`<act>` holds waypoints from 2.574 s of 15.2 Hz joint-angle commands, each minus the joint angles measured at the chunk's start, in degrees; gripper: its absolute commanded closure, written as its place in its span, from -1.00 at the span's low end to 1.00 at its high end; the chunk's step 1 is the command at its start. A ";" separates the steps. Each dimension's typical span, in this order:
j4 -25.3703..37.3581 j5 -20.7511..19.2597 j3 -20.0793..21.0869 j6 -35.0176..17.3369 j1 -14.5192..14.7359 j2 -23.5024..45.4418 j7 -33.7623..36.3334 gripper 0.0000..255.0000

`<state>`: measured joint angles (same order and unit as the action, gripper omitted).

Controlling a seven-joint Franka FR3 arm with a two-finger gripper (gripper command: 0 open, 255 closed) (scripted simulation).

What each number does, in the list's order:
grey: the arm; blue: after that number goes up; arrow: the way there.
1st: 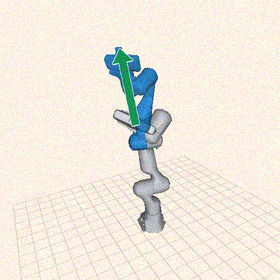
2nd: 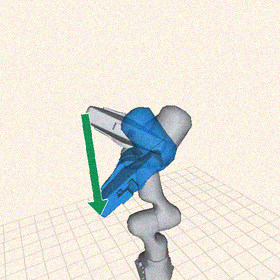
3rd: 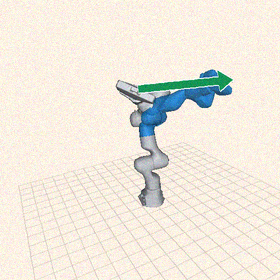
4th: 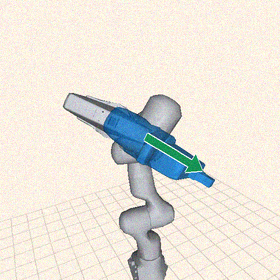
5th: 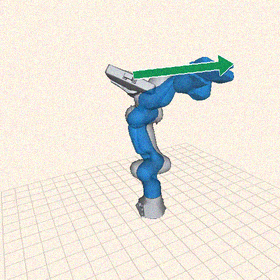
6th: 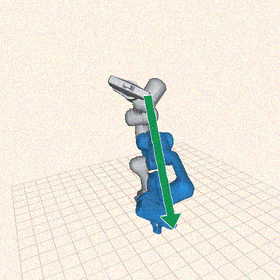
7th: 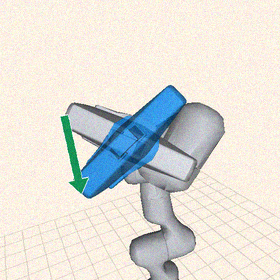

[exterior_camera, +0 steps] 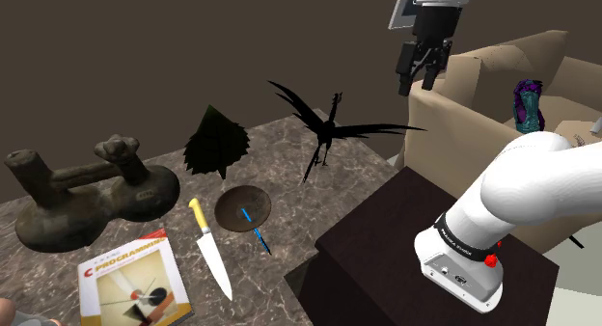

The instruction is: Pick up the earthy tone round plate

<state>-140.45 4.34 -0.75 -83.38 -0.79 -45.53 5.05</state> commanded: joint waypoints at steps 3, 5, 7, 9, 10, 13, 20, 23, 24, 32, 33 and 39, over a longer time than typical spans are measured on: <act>-2.75 1.36 -0.09 -4.53 0.55 1.19 -0.62 -1.00; -5.20 2.80 -0.13 -9.16 1.18 2.79 -1.36 -1.00; -7.31 4.35 -0.14 -13.88 1.92 4.81 -2.23 -1.00; -9.07 6.03 -0.12 -18.68 2.77 7.26 -3.24 -1.00; -9.82 6.93 -0.10 -21.10 3.24 8.65 -3.81 -1.00; -11.45 9.92 -0.06 -28.36 4.86 13.43 -5.82 -1.00; -11.51 19.31 -0.11 -44.28 9.80 27.60 -12.85 -1.00; -9.83 24.73 -0.08 -49.94 12.18 34.48 -17.17 -1.00; -9.04 26.73 -0.01 -51.59 12.94 36.82 -18.79 -1.00; 0.87 43.59 2.95 -60.37 16.25 55.28 -32.86 -1.00; 2.46 45.43 3.60 -61.04 16.30 57.49 -34.47 -1.00; 10.49 52.67 6.83 -63.76 16.03 67.82 -41.29 -1.00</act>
<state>-130.88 56.21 5.81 -146.82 15.46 20.95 -35.19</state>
